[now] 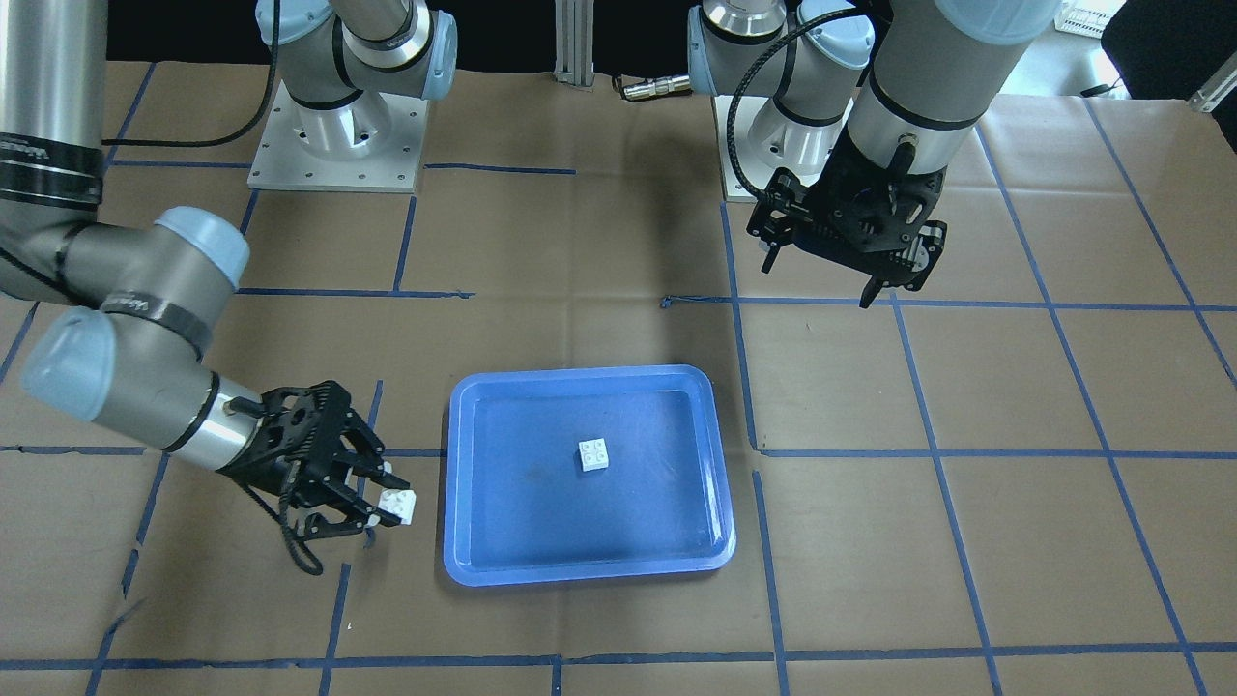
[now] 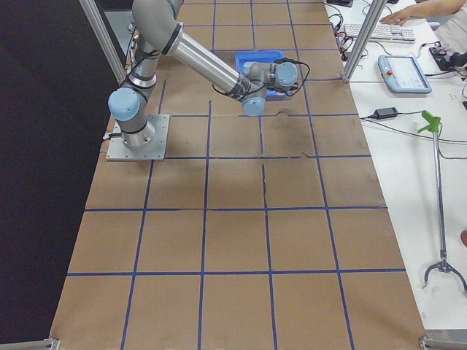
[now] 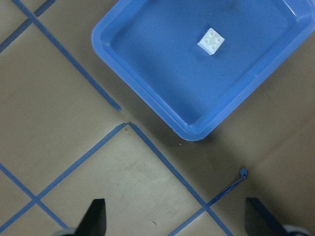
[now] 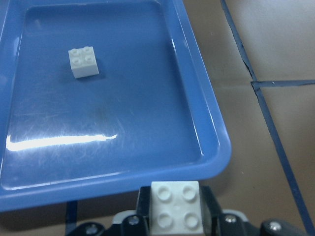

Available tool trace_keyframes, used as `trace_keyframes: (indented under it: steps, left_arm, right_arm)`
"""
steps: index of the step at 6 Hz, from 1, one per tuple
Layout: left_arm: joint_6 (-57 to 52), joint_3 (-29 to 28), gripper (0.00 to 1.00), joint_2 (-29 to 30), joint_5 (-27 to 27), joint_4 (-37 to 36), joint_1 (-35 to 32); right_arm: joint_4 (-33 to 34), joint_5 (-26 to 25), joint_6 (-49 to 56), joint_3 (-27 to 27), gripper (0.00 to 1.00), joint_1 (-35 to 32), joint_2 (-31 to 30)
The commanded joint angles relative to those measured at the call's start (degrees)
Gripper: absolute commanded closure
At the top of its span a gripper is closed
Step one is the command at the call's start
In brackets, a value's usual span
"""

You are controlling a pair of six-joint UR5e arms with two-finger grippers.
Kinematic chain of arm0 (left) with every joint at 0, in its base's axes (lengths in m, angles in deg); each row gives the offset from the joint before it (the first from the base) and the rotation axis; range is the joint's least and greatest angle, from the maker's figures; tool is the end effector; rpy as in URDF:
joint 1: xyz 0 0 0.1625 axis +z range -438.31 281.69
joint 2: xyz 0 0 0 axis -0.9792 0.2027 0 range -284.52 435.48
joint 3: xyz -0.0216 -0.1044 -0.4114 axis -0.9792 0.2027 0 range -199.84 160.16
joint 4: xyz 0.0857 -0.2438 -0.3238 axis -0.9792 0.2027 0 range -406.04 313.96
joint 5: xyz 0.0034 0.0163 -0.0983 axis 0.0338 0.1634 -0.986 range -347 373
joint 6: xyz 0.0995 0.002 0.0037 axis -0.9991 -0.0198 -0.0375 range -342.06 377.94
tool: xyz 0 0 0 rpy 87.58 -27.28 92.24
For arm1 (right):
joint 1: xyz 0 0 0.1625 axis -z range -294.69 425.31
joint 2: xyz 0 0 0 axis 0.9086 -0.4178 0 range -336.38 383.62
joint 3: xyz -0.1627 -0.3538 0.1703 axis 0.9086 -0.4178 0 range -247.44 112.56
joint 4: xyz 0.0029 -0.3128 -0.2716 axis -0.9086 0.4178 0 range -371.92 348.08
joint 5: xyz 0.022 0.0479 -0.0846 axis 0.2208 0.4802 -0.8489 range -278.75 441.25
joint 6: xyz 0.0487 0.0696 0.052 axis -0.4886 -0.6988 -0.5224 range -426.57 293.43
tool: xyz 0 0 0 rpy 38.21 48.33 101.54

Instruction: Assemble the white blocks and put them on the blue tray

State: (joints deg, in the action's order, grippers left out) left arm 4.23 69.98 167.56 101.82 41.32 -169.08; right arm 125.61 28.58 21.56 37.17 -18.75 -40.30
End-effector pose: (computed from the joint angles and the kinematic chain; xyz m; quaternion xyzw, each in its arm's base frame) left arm -0.1423 -0.5067 0.4760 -0.1261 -0.9919 0.0076 0.0095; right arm 0.1313 -0.6095 0.2217 -0.6360 0.7002 -0.2722 0.1764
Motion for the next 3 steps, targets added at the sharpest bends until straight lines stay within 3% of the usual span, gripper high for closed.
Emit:
trace_keyframes:
  steps: [1, 3]
  left_arm:
    - [18.7, 0.09, 0.01, -1.64, 0.39, -0.43, -0.01]
    - [24.78, 0.09, 0.01, -2.69, 5.37, -0.43, -0.19]
  right_arm:
    - [16.58, -0.32, -13.55, 6.02, 0.73, -7.49, 0.46]
    - [19.43, -0.67, -13.95, 6.13, 0.73, -11.29, 2.65]
